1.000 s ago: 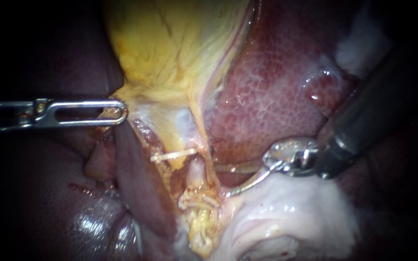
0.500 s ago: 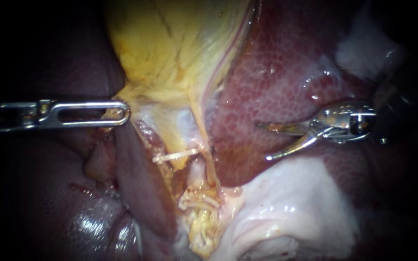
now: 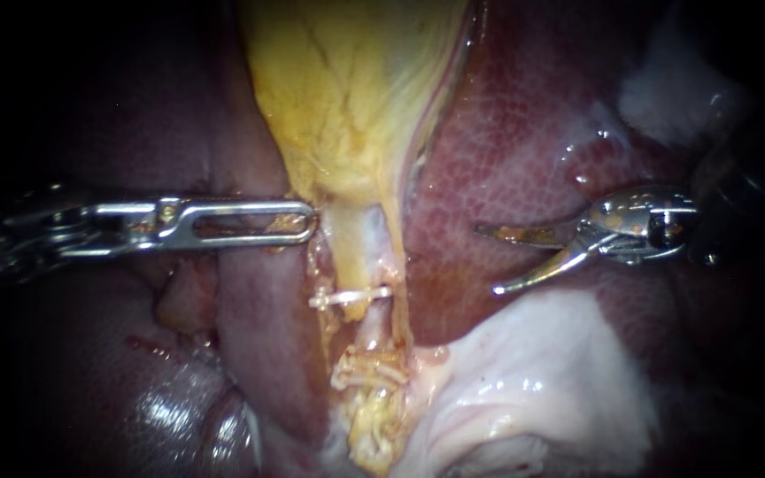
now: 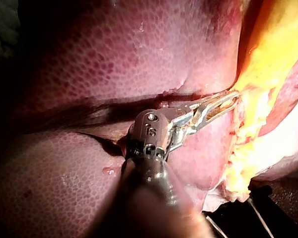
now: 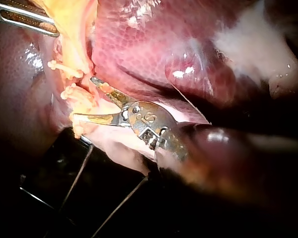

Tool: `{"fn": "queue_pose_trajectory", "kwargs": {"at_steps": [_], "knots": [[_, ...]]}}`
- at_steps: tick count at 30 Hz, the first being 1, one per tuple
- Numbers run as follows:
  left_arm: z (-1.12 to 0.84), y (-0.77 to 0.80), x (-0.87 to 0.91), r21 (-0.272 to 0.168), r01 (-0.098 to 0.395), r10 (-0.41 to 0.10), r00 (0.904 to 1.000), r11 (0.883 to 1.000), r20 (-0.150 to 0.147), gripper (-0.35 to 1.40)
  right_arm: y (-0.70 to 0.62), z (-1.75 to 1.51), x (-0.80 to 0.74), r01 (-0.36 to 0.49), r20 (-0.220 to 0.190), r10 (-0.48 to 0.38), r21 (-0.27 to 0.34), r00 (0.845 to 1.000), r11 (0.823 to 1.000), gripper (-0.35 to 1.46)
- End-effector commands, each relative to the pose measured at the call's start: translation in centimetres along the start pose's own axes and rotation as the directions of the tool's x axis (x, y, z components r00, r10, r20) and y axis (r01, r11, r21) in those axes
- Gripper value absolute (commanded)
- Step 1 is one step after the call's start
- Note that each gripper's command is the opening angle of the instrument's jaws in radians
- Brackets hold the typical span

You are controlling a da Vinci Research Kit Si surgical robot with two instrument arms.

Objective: Go back from the cut left tube

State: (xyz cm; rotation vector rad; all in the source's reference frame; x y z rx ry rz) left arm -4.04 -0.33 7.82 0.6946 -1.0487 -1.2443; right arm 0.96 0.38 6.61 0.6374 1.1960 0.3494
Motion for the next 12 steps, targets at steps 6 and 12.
{"fn": "queue_pose_trajectory", "kwargs": {"at_steps": [6,12], "knots": [[0.00,0.00,0.01,-0.001,0.001,-0.001,1.0000,1.000,-0.001,-0.35,-0.02,0.00,0.02,0.007,0.000,-0.007,-0.002,1.000,1.000,1.43],[0.00,-0.01,0.01,-0.001,0.001,-0.001,1.0000,1.000,-0.001,-0.35,-0.03,0.01,0.03,0.007,-0.003,-0.007,-0.002,1.000,1.000,1.43]]}}
